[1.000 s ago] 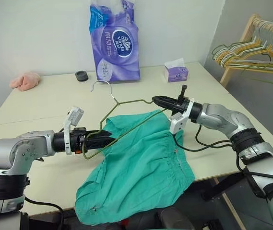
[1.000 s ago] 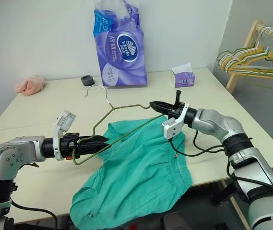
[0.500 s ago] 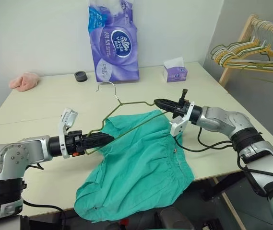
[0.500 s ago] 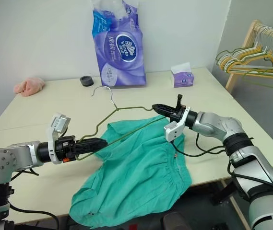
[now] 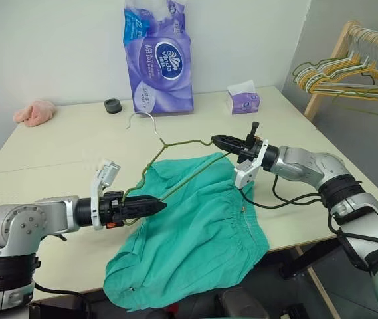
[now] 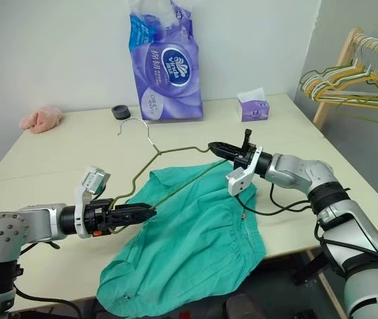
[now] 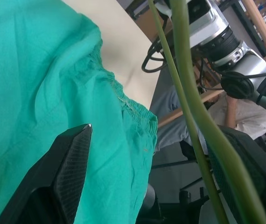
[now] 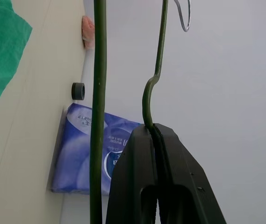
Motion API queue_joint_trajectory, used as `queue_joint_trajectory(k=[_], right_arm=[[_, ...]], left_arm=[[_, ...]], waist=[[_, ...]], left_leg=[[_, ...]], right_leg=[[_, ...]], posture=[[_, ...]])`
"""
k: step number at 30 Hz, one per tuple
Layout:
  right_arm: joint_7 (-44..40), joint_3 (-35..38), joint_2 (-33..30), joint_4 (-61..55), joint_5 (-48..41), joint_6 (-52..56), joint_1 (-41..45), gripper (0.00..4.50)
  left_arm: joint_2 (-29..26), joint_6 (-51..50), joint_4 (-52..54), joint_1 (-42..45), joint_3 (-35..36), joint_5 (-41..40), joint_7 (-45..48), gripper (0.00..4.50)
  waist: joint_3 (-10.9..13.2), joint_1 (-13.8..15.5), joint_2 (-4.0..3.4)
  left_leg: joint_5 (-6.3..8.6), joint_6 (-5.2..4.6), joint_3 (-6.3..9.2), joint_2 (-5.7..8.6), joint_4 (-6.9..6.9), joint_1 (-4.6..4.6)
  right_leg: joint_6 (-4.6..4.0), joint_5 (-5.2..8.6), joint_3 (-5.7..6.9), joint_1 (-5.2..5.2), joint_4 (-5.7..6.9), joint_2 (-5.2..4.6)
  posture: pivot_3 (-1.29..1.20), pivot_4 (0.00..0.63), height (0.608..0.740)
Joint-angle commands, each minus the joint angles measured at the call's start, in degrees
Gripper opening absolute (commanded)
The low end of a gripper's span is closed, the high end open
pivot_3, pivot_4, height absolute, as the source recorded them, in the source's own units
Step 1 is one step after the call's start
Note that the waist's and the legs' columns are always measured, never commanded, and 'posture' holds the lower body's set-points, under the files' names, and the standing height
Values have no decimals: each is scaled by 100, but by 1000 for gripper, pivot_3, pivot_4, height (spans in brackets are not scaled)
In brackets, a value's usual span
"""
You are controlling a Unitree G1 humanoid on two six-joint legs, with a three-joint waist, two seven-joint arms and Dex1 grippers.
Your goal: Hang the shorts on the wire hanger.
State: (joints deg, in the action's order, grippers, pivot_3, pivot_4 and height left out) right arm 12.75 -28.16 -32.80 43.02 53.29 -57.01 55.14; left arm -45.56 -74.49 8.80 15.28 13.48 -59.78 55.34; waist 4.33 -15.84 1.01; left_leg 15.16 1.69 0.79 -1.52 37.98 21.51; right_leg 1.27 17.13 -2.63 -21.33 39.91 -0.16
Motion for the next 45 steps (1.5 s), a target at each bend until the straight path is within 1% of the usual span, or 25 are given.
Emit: queue_joint_trajectory(k=[1, 2, 6, 9, 10, 17, 20, 22, 23, 25, 27, 29, 31, 33, 35, 36, 39, 41, 43, 45], right_arm=[[42, 49, 36, -189, -160, -104, 171, 0], [37, 50, 35, -193, -165, -108, 168, 0], [26, 48, 26, -220, -167, -129, 151, 0], [3, 53, 24, -249, -175, -109, 135, 0], [-8, 53, 23, -270, -165, -78, 129, 0], [-751, 22, -25, -234, -579, -220, -44, 0], [-1044, 142, -80, -319, -935, -237, -152, 738], [-1463, 234, -202, -433, -1253, -118, -249, 1359], [-1668, 278, -287, -506, -1426, -92, -305, 1748], [-1986, 384, -410, -686, -1786, 9, -413, 2399], [-2718, 428, -506, -863, -2486, 270, -545, 3142], [-3815, 486, -591, -1167, -3515, 914, -759, 3849], [-5044, 582, -690, -1654, -4570, 1994, -988, 4479], [-6065, 733, -805, -2323, -5532, 3299, -1199, 4479], [-6853, 793, -1000, -3070, -6182, 4554, -1362, 4479], [-7046, 814, -1058, -3319, -6294, 4966, -1397, 4479], [-7075, 932, -986, -3639, -6279, 5718, -1389, 4479], [-7136, 942, -923, -3648, -6138, 5842, -1359, 4479], [-7215, 999, -836, -3644, -6157, 5966, -1321, 4479], [-7345, 1046, -786, -3641, -6213, 6080, -1284, 4479]], left_arm=[[5, 88, 105, 97, -18, -31, -35, 3148], [4, 78, 109, 95, -17, -44, -33, 2778], [45, 143, 131, 102, 0, -43, -50, 1667], [37, 201, 175, 69, -15, -35, -47, 948], [28, 226, 196, 52, -28, -28, -44, 842], [31, 402, 159, 67, -39, 124, -159, 802], [-39, 577, 144, 95, -118, 332, -147, 797], [-75, 847, 112, 128, -193, 626, -216, 792], [-151, 1091, 137, 115, -318, 875, -187, 769], [-268, 1511, 187, 68, -551, 1302, -108, 485], [-319, 1952, 205, 46, -722, 1684, -83, 68], [-489, 2633, 235, -1, -1014, 2259, 76, 0], [-659, 3390, 203, 9, -1285, 2880, 197, 0], [-790, 4211, 115, 80, -1485, 3452, 327, 0], [-890, 5026, -3, 179, -1652, 3928, 535, 0], [-885, 5274, -54, 241, -1672, 4036, 605, 0], [-759, 5579, -49, 502, -1597, 3991, 817, 0], [-729, 5270, 110, 664, -1486, 3585, 1065, 0], [-691, 4589, 279, 844, -1269, 2905, 1228, 0], [-683, 4101, 298, 1019, -1099, 2452, 1293, 0]], waist=[[0, 0, 0], [0, -1, 0], [0, 1, 0], [0, 2, 0], [0, 3, 0], [1, 1, 1], [1, 1, 1], [3, 3, 0], [5, 2, -3], [6, 8, 0], [7, 16, 0], [8, 17, 4], [10, 21, 4], [20, 42, -3], [30, 54, -15], [33, 59, -19], [33, 76, -20], [33, 102, -20], [34, 110, -22], [35, 124, -20]], left_leg=[[0, 0, 0, 0, 0, 0], [0, 0, 0, 0, 0, 0], [0, 0, 0, 0, 0, 0], [0, 0, 0, 1, 0, 1], [0, 0, -1, 1, 0, 0], [0, 0, -1, 0, -2, -1], [0, 0, -1, 1, -1, -1], [0, 0, -1, 1, -1, -1], [0, 0, -1, 1, -1, -2], [0, 0, 0, 1, -1, -1], [0, 0, 0, 1, -2, 0], [0, -1, -2, 1, -3, 0], [1, -1, 0, -3, -3, -2], [1, -1, 0, -4, -4, -3], [1, -2, -1, -5, -4, -1], [1, -2, -1, -5, -4, -1], [2, -2, -1, -13, -6, 3], [2, -3, 0, -13, -6, 4], [2, -3, -3, -11, -6, 10], [2, -3, -4, -9, -5, 22]], right_leg=[[0, 0, 0, 0, 0, 0], [0, 0, 0, 0, 0, 0], [0, 0, 0, 0, 0, 0], [0, 0, 0, 0, -1, 0], [0, 0, -1, 0, -1, 0], [-1, 1, 0, 1, -1, 2], [-1, 1, 0, 2, -2, 2], [-1, 1, -1, 2, -1, 2], [-1, 1, -1, 3, -1, 2], [-1, 1, 1, 2, -2, 2], [-1, 1, 1, 3, -7, 2], [-1, 1, 1, 4, -10, 1], [-1, 1, 2, 10, -14, 0], [-2, 1, 3, 9, -14, -2], [-2, 1, 2, 8, -15, -6], [-1, 1, 2, 6, -15, -8], [3, 3, 6, -1, -14, -4], [16, 11, 7, -3, -15, 0], [24, 16, 6, -8, -15, 7], [26, 16, 7, -17, -16, 12]], posture=[[-249, 48, 740], [-249, 48, 740], [-248, 49, 740], [-247, 50, 740], [-247, 50, 740], [-248, 52, 740], [-248, 52, 740], [-248, 52, 740], [-248, 52, 740], [-247, 50, 740], [-251, 51, 740], [-253, 52, 740], [-256, 52, 740], [-259, 52, 740], [-260, 51, 740], [-260, 50, 740], [-259, 48, 740], [-257, 46, 740], [-253, 44, 740], [-251, 41, 740]])
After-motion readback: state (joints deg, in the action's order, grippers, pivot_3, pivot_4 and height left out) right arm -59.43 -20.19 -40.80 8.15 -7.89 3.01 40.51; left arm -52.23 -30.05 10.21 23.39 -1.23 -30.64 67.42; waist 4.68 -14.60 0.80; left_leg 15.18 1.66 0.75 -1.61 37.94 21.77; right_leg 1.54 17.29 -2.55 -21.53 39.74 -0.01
